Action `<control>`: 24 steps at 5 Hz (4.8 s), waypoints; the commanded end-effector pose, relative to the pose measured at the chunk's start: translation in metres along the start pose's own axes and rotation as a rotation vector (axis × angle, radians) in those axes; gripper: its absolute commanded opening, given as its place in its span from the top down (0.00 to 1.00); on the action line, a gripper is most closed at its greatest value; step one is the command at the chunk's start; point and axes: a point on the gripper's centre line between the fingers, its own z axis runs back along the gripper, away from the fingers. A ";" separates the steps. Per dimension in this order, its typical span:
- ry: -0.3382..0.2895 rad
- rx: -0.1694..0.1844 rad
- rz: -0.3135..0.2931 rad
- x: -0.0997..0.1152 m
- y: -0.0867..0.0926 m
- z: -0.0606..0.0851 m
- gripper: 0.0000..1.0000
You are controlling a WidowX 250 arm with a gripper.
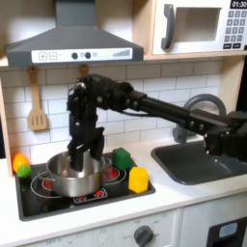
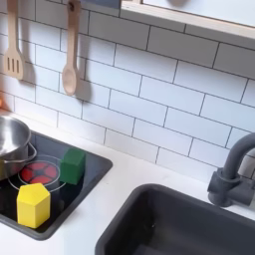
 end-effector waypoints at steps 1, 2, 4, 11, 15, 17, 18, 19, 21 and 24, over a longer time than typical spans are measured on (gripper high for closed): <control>-0.030 -0.016 -0.012 0.014 -0.016 0.008 0.00; -0.015 -0.012 -0.016 0.023 -0.020 0.001 0.00; 0.036 -0.004 -0.014 0.032 -0.022 -0.022 0.00; 0.095 0.032 0.034 0.027 0.017 -0.036 0.00; 0.070 0.040 0.040 0.029 0.026 -0.027 0.00; 0.079 0.050 0.076 0.031 0.040 -0.031 0.00; 0.080 0.048 0.086 0.032 0.045 -0.031 0.00; 0.081 0.053 0.092 0.033 0.050 -0.032 0.00; 0.081 0.038 0.073 0.030 0.042 -0.029 0.00; 0.112 0.013 0.072 0.025 0.035 -0.041 0.00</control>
